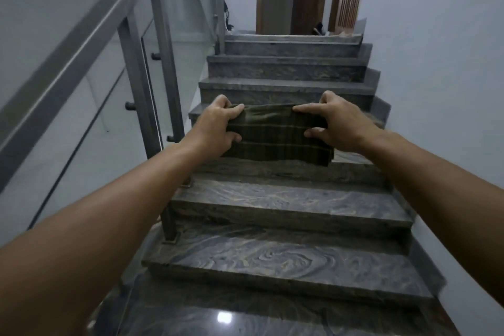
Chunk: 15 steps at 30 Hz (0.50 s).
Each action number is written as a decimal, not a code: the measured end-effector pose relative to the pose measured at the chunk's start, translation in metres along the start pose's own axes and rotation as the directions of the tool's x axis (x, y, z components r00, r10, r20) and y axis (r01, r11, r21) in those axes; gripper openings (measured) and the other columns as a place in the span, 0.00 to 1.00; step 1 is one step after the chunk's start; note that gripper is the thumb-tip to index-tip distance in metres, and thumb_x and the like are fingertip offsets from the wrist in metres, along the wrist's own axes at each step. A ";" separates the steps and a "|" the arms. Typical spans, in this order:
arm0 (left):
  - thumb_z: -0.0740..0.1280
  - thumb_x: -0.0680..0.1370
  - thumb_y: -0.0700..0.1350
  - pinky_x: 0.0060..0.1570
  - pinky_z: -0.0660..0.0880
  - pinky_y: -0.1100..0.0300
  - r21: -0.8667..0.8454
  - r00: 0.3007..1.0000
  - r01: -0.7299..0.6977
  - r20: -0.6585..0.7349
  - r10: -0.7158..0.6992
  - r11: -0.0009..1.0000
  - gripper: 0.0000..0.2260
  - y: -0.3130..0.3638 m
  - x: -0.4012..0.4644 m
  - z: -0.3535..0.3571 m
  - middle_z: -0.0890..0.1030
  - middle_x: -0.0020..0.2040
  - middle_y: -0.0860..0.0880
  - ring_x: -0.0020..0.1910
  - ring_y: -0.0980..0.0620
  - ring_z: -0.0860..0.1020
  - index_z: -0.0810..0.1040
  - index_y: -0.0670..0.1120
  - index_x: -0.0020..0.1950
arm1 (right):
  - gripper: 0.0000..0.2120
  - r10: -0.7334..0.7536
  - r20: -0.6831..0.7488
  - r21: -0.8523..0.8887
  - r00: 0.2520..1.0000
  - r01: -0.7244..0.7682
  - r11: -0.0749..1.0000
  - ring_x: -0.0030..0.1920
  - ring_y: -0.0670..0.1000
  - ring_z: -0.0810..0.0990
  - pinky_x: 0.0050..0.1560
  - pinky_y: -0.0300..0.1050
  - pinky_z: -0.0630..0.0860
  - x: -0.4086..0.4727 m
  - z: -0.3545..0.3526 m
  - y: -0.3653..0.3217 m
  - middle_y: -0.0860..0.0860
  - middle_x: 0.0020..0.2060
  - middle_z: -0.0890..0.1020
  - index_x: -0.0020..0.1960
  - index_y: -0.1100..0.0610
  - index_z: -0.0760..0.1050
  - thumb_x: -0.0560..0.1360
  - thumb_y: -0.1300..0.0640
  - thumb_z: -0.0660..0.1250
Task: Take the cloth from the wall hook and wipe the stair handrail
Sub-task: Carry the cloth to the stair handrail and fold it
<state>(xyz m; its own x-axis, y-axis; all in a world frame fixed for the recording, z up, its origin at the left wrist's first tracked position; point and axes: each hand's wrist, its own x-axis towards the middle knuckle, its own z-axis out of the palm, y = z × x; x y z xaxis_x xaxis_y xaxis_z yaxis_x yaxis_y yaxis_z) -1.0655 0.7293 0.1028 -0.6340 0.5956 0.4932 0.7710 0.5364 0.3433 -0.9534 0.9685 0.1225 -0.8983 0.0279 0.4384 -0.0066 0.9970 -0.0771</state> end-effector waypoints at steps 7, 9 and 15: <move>0.72 0.73 0.39 0.67 0.67 0.52 0.094 0.995 0.078 -0.062 -0.073 0.992 0.31 -0.037 0.108 -0.056 0.68 0.62 0.46 0.62 0.45 0.69 0.65 0.44 0.73 | 0.28 -0.079 -0.010 0.055 0.997 0.079 0.995 0.51 0.54 0.71 0.56 0.54 0.73 0.148 -0.023 0.015 0.53 0.50 0.69 0.69 0.41 0.68 0.72 0.52 0.72; 0.72 0.72 0.40 0.67 0.67 0.52 0.112 0.993 0.100 -0.067 -0.093 0.989 0.31 -0.052 0.143 -0.070 0.68 0.61 0.47 0.61 0.46 0.70 0.66 0.45 0.73 | 0.28 -0.099 -0.017 0.057 0.995 0.100 0.993 0.50 0.53 0.70 0.55 0.54 0.73 0.191 -0.026 0.019 0.52 0.49 0.69 0.69 0.41 0.69 0.72 0.52 0.72; 0.73 0.72 0.40 0.65 0.68 0.54 0.117 0.992 0.102 -0.085 -0.092 0.988 0.31 -0.090 0.263 -0.108 0.66 0.55 0.51 0.58 0.48 0.70 0.66 0.45 0.73 | 0.27 -0.104 -0.016 0.046 0.994 0.104 0.993 0.50 0.54 0.72 0.54 0.54 0.73 0.324 -0.056 0.041 0.52 0.48 0.70 0.68 0.40 0.69 0.72 0.52 0.72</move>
<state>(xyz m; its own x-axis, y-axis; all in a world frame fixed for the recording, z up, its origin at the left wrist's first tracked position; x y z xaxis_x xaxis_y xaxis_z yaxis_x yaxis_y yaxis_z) -1.2952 0.7726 0.2878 -0.6948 0.4908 0.5257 0.6902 0.6606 0.2953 -1.2204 1.0221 0.3118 -0.8855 -0.0744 0.4587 -0.1206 0.9901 -0.0723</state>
